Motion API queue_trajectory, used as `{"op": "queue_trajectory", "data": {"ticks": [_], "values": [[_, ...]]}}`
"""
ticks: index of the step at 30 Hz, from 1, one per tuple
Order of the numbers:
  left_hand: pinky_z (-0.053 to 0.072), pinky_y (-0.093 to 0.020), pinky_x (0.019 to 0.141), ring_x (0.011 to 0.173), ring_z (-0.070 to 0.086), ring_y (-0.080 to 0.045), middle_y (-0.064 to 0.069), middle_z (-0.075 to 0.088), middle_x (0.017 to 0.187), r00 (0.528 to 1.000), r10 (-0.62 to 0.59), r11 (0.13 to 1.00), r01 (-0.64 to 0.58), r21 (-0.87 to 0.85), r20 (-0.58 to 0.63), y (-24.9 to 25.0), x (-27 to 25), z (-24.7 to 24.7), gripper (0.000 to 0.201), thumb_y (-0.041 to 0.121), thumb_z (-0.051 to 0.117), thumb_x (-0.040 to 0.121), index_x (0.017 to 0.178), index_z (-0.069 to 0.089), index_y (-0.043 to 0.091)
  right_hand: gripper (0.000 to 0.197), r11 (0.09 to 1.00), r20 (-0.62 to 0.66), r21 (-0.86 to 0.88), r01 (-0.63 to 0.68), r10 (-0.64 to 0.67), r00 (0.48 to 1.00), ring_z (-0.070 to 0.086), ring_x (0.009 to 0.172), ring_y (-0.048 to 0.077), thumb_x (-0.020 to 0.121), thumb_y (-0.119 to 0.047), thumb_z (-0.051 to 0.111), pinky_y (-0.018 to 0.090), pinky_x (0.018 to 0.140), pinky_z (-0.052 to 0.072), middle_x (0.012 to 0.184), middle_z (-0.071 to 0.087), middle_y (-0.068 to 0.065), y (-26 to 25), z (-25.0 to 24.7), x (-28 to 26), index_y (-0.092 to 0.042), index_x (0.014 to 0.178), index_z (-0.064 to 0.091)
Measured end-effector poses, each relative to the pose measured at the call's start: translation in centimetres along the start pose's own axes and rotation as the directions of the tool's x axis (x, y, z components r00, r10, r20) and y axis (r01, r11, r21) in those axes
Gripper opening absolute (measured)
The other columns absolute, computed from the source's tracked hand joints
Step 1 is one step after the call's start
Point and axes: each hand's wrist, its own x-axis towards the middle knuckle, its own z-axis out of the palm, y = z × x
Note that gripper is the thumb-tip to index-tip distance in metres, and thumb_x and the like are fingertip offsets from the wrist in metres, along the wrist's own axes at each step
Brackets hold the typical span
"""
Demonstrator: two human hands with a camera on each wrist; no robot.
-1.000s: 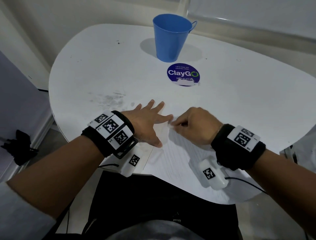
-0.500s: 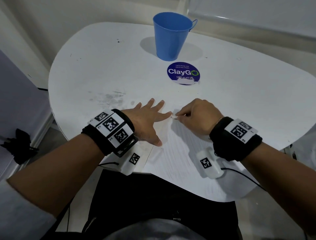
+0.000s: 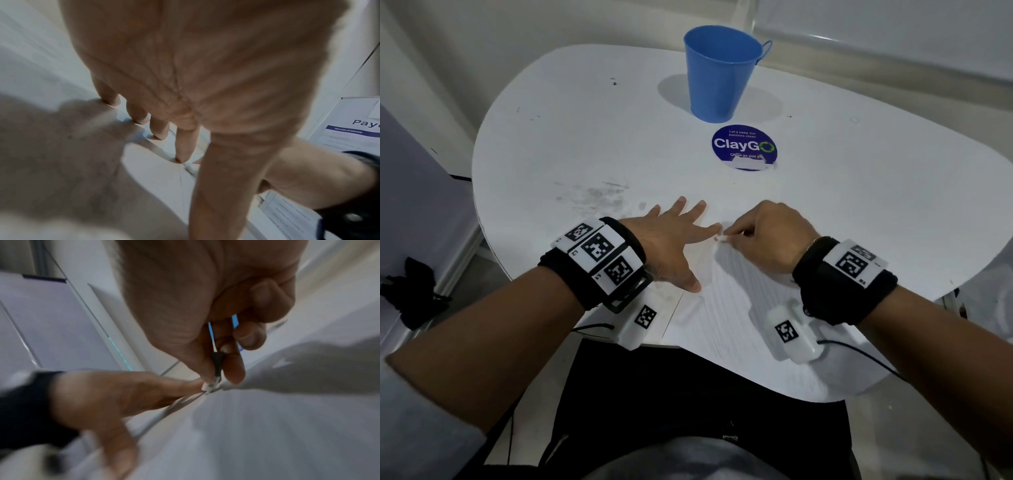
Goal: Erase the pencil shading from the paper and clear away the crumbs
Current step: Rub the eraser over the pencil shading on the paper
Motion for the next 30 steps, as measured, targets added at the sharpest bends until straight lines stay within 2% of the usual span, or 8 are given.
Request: {"op": "queue_trajectory", "data": {"ticks": [2, 6, 10, 15, 18, 23, 27, 30], "values": [[-0.011, -0.044, 0.124, 0.149, -0.031, -0.012, 0.013, -0.027, 0.164, 1.000, 0.004, 1.000, -0.004, 0.000, 0.003, 0.1, 0.0, 0.0, 0.106, 0.057, 0.070, 0.085, 0.157, -0.007, 0.048, 0.016, 1.000, -0.030, -0.006, -0.011, 0.011, 0.999, 0.065, 0.082, 0.010, 0.092, -0.036, 0.062, 0.026, 0.073, 0.051, 0.085, 0.072, -0.020, 0.2, 0.0, 0.2, -0.038, 0.095, 0.078], [-0.011, -0.044, 0.125, 0.149, -0.031, -0.012, 0.013, -0.027, 0.164, 1.000, 0.001, 1.000, -0.001, -0.010, 0.003, 0.0, 0.1, 0.0, 0.106, 0.056, 0.071, 0.084, 0.158, -0.004, 0.046, 0.015, 0.996, 0.123, -0.003, 0.089, -0.088, 0.988, 0.059, 0.069, 0.001, 0.092, -0.036, 0.063, 0.024, 0.069, 0.047, 0.061, 0.059, -0.033, -0.7, 0.4, -0.8, -0.042, 0.095, 0.077], [-0.012, -0.044, 0.124, 0.148, -0.031, -0.012, 0.012, -0.027, 0.164, 1.000, 0.005, 1.000, -0.005, 0.002, 0.008, 0.1, 0.1, -0.1, 0.106, 0.056, 0.071, 0.085, 0.157, -0.008, 0.048, 0.016, 1.000, -0.030, -0.021, -0.017, 0.017, 0.999, 0.065, 0.082, 0.012, 0.092, -0.035, 0.062, 0.028, 0.073, 0.052, 0.083, 0.071, -0.019, 0.2, -0.3, 0.4, -0.037, 0.093, 0.078], [-0.012, -0.043, 0.124, 0.148, -0.032, -0.011, 0.014, -0.027, 0.164, 1.000, 0.001, 1.000, -0.001, -0.019, -0.001, -0.1, 0.1, 0.1, 0.106, 0.056, 0.072, 0.085, 0.157, -0.005, 0.048, 0.017, 0.997, 0.081, -0.067, 0.049, -0.044, 0.996, 0.065, 0.084, 0.013, 0.092, -0.036, 0.060, 0.030, 0.076, 0.052, 0.089, 0.073, -0.016, -0.4, 0.1, -1.0, -0.035, 0.095, 0.077], [-0.011, -0.044, 0.125, 0.148, -0.031, -0.011, 0.015, -0.027, 0.163, 1.000, 0.000, 1.000, 0.000, -0.011, -0.002, -0.2, 0.1, 0.1, 0.105, 0.057, 0.071, 0.084, 0.156, -0.005, 0.049, 0.017, 0.992, -0.068, -0.081, -0.094, 0.089, 0.994, 0.065, 0.092, 0.015, 0.091, -0.035, 0.062, 0.026, 0.075, 0.048, 0.099, 0.072, -0.016, 0.5, -0.6, 0.1, -0.035, 0.096, 0.077], [-0.011, -0.044, 0.125, 0.148, -0.031, -0.011, 0.014, -0.027, 0.164, 1.000, -0.001, 1.000, 0.001, -0.008, 0.000, 0.0, 0.0, 0.0, 0.105, 0.057, 0.071, 0.085, 0.157, -0.005, 0.048, 0.018, 0.995, 0.064, -0.095, 0.025, -0.019, 0.998, 0.065, 0.085, 0.013, 0.091, -0.030, 0.061, 0.028, 0.077, 0.052, 0.089, 0.072, -0.016, -0.5, 0.0, -0.9, -0.033, 0.095, 0.078], [-0.011, -0.044, 0.125, 0.148, -0.031, -0.011, 0.015, -0.027, 0.163, 1.000, -0.001, 1.000, 0.001, -0.005, 0.006, 0.0, 0.0, 0.0, 0.105, 0.057, 0.070, 0.085, 0.157, -0.006, 0.049, 0.017, 0.993, -0.083, -0.066, -0.100, 0.095, 0.992, 0.065, 0.092, 0.016, 0.091, -0.032, 0.061, 0.028, 0.079, 0.051, 0.098, 0.073, -0.013, 0.4, -0.8, 0.3, -0.032, 0.095, 0.077], [-0.011, -0.044, 0.124, 0.148, -0.031, -0.012, 0.014, -0.027, 0.163, 1.000, -0.002, 1.000, 0.002, -0.001, 0.002, 0.1, -0.1, -0.1, 0.106, 0.056, 0.071, 0.085, 0.157, -0.006, 0.047, 0.017, 0.997, 0.008, -0.077, -0.016, 0.016, 1.000, 0.066, 0.089, 0.014, 0.090, -0.030, 0.061, 0.030, 0.079, 0.053, 0.093, 0.073, -0.014, 0.1, -0.3, -0.4, -0.031, 0.094, 0.078]]}}
